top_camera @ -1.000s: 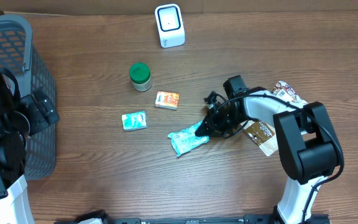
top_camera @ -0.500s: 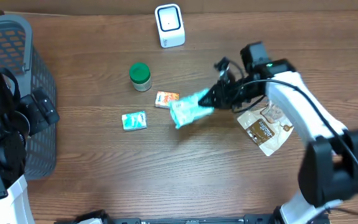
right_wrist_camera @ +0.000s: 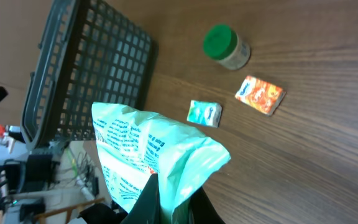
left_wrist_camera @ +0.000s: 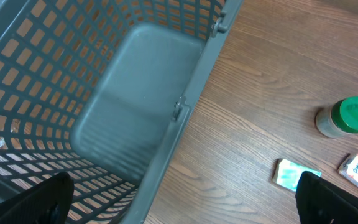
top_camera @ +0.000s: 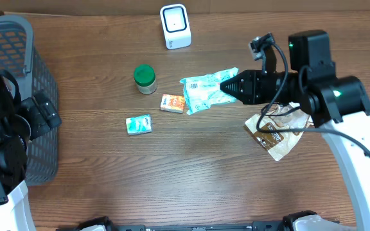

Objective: Scan the item barcode
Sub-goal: 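Lift the green tissue packet and hold it to the white scanner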

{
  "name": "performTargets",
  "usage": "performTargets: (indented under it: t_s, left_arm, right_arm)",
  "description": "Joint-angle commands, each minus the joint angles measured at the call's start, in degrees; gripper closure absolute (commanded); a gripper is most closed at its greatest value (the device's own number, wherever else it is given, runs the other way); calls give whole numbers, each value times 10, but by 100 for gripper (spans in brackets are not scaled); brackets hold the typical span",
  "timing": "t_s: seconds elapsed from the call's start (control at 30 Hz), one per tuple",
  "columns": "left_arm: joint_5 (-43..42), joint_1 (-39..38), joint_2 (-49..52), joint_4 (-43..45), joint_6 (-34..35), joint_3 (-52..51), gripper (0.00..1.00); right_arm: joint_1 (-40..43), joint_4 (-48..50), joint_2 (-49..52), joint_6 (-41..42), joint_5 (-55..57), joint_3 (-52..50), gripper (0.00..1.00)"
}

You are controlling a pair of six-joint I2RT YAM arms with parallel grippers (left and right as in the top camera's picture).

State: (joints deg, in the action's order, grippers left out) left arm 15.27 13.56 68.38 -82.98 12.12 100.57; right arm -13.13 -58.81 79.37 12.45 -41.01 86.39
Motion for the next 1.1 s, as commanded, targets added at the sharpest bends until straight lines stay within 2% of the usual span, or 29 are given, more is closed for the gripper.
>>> performTargets:
  t_s: [0.0,0.07,0.33,0.67,0.93,1.07]
  left_arm:
    - [6,3,-5,0,12,12,0]
    - [6,3,-5,0,12,11,0]
    - [6,3,-5,0,12,11,1]
    - [6,3,-5,1,12,12,0]
    - [6,3,-5,0,12,12,0]
    - [6,3,-5,0,12,11,0]
  right_arm:
    - [1,2,-37,13,12,14,96]
    - [1,1,-45,14,21,14,96]
    - [-38,-66,-27,45,194,72,96]
    - [-142,-109,170,30,518,331,96]
    - [-210,96,315,-116,815,357,96]
    - [-213,238,391,-219,890,356,96]
